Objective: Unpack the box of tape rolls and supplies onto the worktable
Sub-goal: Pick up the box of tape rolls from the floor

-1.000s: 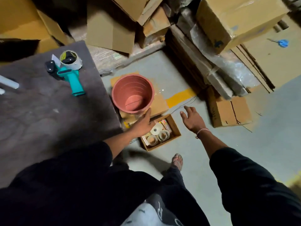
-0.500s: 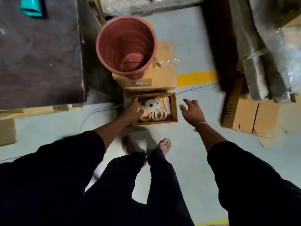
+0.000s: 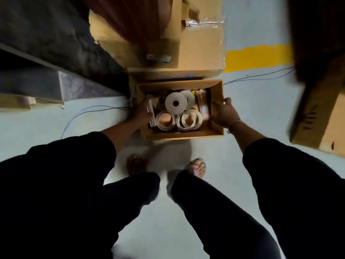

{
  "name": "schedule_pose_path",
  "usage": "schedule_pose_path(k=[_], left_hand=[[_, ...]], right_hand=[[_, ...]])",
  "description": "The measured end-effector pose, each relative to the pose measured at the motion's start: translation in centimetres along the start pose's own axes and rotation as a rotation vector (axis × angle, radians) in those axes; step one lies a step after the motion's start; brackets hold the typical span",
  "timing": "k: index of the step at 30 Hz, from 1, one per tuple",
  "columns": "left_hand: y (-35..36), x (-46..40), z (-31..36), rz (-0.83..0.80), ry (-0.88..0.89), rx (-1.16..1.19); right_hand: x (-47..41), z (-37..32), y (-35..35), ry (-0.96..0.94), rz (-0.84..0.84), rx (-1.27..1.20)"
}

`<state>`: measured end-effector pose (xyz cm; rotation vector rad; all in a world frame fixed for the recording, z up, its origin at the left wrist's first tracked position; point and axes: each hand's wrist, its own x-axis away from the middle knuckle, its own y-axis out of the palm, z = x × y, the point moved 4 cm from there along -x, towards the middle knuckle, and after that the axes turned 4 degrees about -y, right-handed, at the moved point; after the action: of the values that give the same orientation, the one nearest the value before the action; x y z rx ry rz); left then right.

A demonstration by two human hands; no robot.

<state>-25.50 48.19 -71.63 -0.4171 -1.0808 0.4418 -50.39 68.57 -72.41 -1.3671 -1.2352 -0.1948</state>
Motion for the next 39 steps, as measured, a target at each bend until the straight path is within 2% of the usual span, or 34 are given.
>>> schedule_pose_path(k=[3, 5, 8, 13, 17, 23, 27, 30, 39], left_hand=[[1.5, -1.2, -0.9, 0.143, -0.052, 0.163], [2.2, -0.9, -0.8, 0.224, -0.162, 0.324], [2.4, -1.8, -0.9, 0.266, -0.144, 0.327], [1.2, -3.3, -1.6, 0.246, -0.194, 0.346], [-0.3, -1.8, -1.5, 0.212, -0.326, 0.41], [-2.7, 4.3, 0.4, 0.165, -0.254, 0.423], [-6.7, 10.8, 4.0, 0.183, -0.2, 0.203], [-10.0, 15.7, 6.6, 0.156, -0.084, -0.008], [-19.8, 33.4, 14.1, 0.145, 0.052, -0.105]], right_hand=[[-2.7, 0.4, 1.0, 0.024, 0.11, 0.022], [-3.8, 0.8, 1.6, 0.035, 0.161, 0.062], [-4.8, 1.3, 1.7, 0.048, 0.197, 0.114], [-4.9, 1.5, 0.7, 0.084, 0.204, 0.113], [-2.7, 0.9, -0.6, 0.108, 0.179, 0.075], [4.2, 0.0, -4.7, 0.107, 0.144, 0.08], [11.1, -1.0, -9.1, 0.118, 0.146, 0.072], [16.9, -2.4, -12.9, 0.135, 0.131, 0.069], [35.1, -7.9, -25.4, 0.078, 0.148, 0.095]])
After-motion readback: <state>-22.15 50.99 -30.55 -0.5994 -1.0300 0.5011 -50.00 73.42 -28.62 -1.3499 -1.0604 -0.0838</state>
